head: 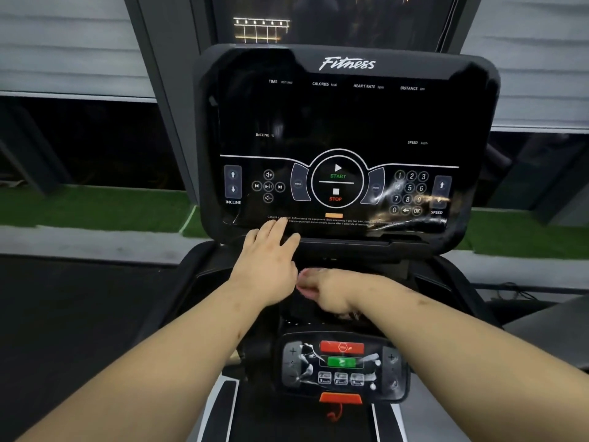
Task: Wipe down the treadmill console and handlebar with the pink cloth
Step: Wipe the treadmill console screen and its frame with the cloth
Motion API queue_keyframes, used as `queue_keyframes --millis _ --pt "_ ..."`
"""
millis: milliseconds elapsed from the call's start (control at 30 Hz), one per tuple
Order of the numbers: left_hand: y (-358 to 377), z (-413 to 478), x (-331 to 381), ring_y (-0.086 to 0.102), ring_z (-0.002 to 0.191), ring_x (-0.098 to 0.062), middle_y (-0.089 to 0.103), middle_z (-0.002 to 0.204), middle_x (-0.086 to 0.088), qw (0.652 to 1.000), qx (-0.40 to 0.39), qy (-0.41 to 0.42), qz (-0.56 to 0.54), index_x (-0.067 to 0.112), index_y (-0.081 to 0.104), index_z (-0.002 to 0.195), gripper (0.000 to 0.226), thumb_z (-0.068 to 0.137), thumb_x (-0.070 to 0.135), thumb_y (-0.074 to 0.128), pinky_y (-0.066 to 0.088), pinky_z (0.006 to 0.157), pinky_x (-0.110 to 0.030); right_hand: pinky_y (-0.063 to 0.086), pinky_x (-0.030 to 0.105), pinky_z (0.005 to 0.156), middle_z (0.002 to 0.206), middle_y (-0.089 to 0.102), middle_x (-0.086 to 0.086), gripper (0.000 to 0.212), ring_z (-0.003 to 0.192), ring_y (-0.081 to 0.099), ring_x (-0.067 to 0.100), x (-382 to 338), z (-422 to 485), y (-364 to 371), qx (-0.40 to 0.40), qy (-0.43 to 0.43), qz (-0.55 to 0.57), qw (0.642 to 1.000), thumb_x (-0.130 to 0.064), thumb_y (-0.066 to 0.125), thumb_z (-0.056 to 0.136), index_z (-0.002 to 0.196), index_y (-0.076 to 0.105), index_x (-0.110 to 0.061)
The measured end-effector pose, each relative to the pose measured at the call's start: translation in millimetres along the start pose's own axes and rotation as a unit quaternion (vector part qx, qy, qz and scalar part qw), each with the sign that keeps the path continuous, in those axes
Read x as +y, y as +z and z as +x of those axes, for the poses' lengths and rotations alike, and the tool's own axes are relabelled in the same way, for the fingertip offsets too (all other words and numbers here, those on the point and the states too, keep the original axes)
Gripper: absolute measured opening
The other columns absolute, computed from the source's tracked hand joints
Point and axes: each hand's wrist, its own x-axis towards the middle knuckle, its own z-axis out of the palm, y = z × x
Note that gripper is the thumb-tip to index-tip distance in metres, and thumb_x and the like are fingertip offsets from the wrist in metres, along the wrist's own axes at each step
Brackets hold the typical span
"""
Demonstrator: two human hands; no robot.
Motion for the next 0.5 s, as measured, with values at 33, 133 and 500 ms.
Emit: queue_keyframes --millis 33,133,500 --pt "-0.9 -0.3 -1.1 0.015 0.152 -0.028 0.019 0.165 -0.012 1.0 -0.001 0.003 0.0 0.023 0.033 0.156 0.059 0.099 0.034 0.045 0.013 0.124 -0.046 0.038 0.043 0.117 0.161 0.035 -0.011 0.054 0.145 0.037 0.018 3.7 2.3 1.3 -0.006 -0.001 0.008 1.0 -0.019 0.058 0.098 0.148 0.047 -0.038" --pt "-2.3 -3.0 -4.6 0.024 0.147 -0.028 0.029 0.159 -0.011 1.0 0.001 0.006 0.0 0.023 0.031 0.159 0.059 0.102 0.032 0.044 0.012 0.123 -0.042 0.043 0.046 0.112 0.156 0.045 0.005 0.049 0.139 0.048 0.029 13.9 -14.3 -7.5 0.003 0.021 0.005 1.0 -0.028 0.053 0.102 0.15 0.047 -0.029" --pt "-12.3 -3.6 -12.0 0.024 0.145 -0.025 0.033 0.156 -0.002 0.995 -0.034 0.001 -0.097 0.025 0.032 0.159 0.059 0.102 0.028 0.047 0.011 0.122 -0.032 0.045 0.041 0.107 0.14 0.059 0.012 0.038 0.127 0.057 0.029 -3.7 -10.9 -3.8 0.088 -0.039 -0.016 0.995 -0.027 0.045 0.105 0.138 0.059 -0.013"
